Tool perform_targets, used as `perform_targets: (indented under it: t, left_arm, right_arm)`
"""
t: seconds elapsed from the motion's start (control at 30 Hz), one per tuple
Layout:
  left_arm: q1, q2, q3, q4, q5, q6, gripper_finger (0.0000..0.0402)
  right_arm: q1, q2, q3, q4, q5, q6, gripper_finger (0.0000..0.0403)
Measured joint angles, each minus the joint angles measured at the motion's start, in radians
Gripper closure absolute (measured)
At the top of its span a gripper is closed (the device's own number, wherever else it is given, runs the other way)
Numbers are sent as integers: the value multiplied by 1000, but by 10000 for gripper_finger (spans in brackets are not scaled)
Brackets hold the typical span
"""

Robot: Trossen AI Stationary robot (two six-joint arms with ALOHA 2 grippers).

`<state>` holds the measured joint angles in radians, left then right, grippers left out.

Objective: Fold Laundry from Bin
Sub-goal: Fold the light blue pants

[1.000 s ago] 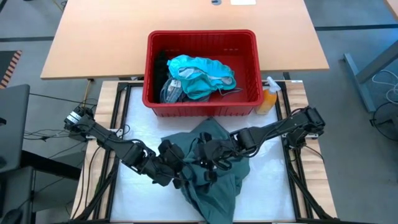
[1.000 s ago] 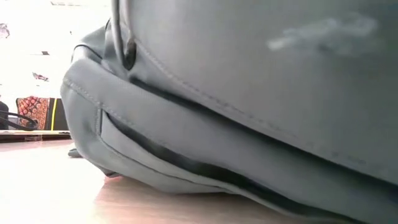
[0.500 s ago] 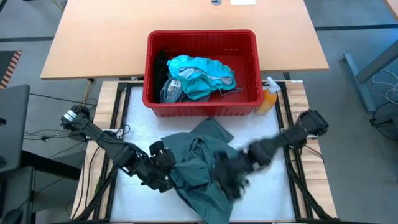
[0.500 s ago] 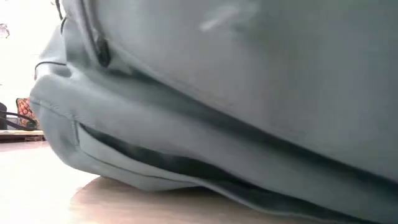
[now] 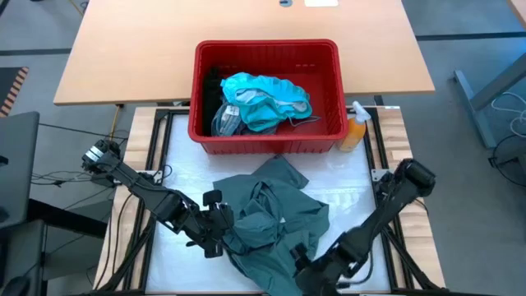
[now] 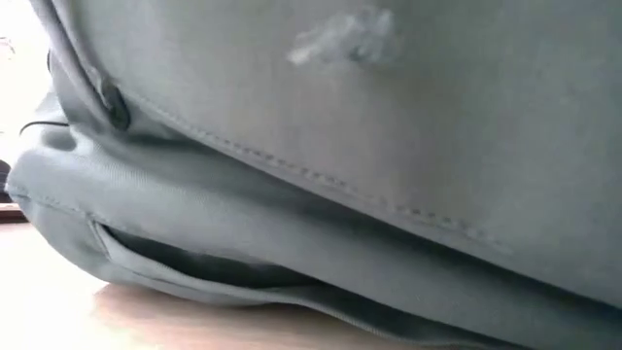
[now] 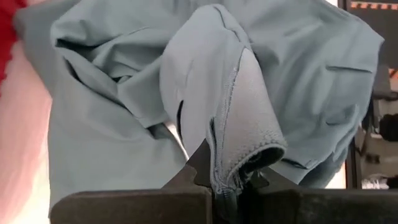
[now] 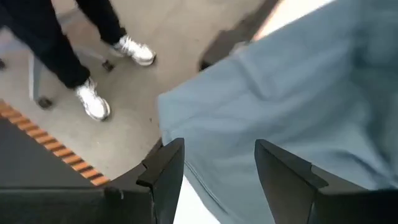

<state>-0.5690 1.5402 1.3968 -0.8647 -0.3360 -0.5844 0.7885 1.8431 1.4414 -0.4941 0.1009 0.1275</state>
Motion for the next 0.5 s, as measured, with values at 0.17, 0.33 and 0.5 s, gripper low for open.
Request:
perform_targets:
  t: [0.17,0.33,0.5]
  left_arm:
    - [0,0,0,0,39,1,401]
    - [0,0,0,5,42,-19,401]
    - [0,0,0,43,14,-29,401]
  right_arm:
    - [43,147,59,-4,37,-81,180]
    - [48,223,112,-77,44,-54,180]
    - [47,275,111,-96,66,-82,180]
